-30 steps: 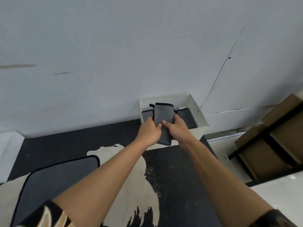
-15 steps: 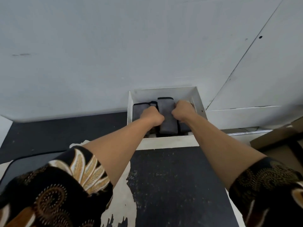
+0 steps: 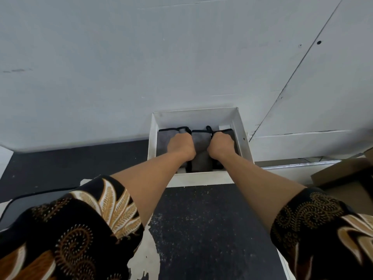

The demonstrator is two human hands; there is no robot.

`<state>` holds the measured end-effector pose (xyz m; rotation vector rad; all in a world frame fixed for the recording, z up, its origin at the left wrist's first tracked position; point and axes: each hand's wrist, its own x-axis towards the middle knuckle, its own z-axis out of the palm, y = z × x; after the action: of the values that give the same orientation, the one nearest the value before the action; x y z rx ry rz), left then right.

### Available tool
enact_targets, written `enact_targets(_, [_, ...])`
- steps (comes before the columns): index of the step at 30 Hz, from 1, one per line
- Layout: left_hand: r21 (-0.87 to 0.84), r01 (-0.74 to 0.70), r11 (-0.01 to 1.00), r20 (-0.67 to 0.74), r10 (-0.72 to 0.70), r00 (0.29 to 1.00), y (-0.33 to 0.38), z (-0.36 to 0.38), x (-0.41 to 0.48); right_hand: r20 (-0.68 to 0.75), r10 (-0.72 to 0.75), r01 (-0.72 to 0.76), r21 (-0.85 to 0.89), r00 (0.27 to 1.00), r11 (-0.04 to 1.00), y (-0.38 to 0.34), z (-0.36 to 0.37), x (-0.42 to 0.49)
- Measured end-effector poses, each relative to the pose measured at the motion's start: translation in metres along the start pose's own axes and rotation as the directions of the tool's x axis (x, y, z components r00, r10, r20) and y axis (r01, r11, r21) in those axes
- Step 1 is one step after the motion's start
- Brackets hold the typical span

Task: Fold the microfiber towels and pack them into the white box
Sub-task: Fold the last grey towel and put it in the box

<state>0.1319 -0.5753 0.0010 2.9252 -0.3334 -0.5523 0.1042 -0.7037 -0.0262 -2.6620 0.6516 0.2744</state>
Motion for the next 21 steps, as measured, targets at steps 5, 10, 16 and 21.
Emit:
enact_targets(5, [0.070,-0.074,0.995,-0.041,0.077,0.996,-0.010,-0.011,-0.013,0.016,-0.140,0.141,-0.103,0.990,0.985,-0.009,-0.004,-0.010])
enact_targets(10, [0.006,-0.160,0.987,-0.049,0.160,0.986,-0.036,-0.034,-0.039,0.311,-0.201,0.266,-0.181,0.929,0.947,-0.023,-0.010,-0.029])
enact_targets(16, [-0.077,-0.100,0.992,-0.219,0.081,0.972,-0.094,-0.064,-0.087,-0.167,-0.267,0.274,0.021,0.949,0.962,-0.070,-0.031,-0.070])
enact_targets(21, [-0.113,-0.001,0.994,-0.314,-0.035,0.949,-0.172,-0.062,-0.139,-0.285,-0.372,0.416,0.112,0.883,0.903,-0.146,0.002,-0.144])
